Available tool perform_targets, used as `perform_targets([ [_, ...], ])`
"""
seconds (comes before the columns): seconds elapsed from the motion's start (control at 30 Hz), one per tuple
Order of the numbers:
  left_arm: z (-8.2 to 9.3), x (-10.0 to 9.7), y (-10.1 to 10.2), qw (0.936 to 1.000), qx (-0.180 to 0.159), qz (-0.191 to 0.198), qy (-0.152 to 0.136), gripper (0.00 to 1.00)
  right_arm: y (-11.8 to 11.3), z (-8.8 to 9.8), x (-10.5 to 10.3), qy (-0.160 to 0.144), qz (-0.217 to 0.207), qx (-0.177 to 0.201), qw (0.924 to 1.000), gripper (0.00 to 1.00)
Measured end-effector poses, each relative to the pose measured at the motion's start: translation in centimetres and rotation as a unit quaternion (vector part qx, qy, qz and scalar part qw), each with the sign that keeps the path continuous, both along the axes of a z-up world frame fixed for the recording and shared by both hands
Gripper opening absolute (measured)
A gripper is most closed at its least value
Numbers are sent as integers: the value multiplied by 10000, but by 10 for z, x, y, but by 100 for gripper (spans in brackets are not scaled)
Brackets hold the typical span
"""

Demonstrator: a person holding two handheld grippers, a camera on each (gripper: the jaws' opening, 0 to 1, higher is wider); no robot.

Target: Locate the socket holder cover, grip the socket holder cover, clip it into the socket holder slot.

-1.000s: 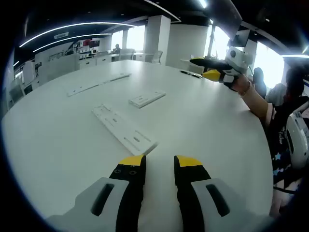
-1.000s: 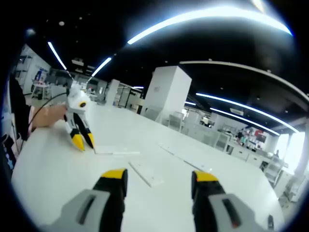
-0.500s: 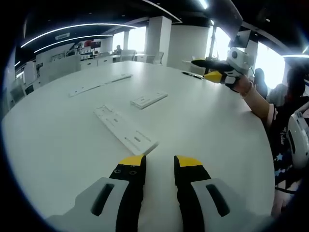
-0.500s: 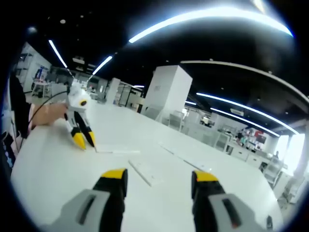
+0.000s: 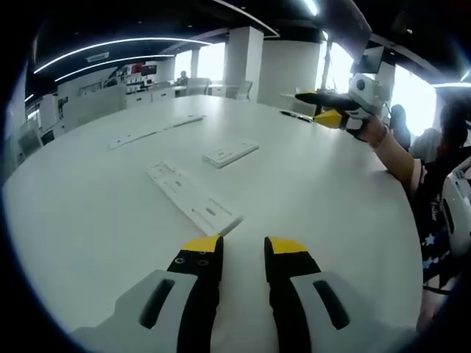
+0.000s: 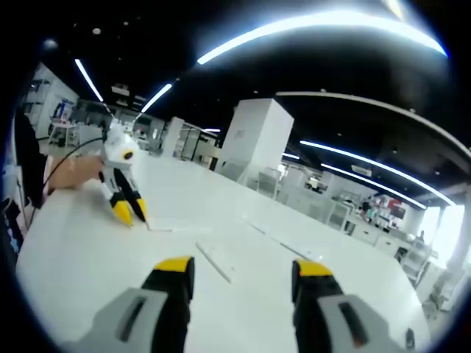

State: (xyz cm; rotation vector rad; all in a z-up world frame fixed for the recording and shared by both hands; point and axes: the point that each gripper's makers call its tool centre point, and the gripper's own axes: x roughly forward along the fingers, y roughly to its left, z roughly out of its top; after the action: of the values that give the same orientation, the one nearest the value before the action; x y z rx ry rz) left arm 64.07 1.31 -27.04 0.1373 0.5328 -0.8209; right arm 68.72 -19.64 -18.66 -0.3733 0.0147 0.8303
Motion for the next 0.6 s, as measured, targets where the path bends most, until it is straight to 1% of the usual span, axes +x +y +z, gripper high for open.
perform_targets([
  [0.23, -1, 1, 1, 9999, 69, 29, -69, 21, 1, -1, 0, 1, 4, -45, 10000, 54],
  [0.37, -1, 4, 3, 9996, 190, 67, -187, 16, 1, -2, 0, -1, 2, -60, 10000, 54],
  [0.6, -1, 7, 5, 9995, 165, 182, -195, 13, 1, -3, 0, -17, 1, -117, 9999, 54],
])
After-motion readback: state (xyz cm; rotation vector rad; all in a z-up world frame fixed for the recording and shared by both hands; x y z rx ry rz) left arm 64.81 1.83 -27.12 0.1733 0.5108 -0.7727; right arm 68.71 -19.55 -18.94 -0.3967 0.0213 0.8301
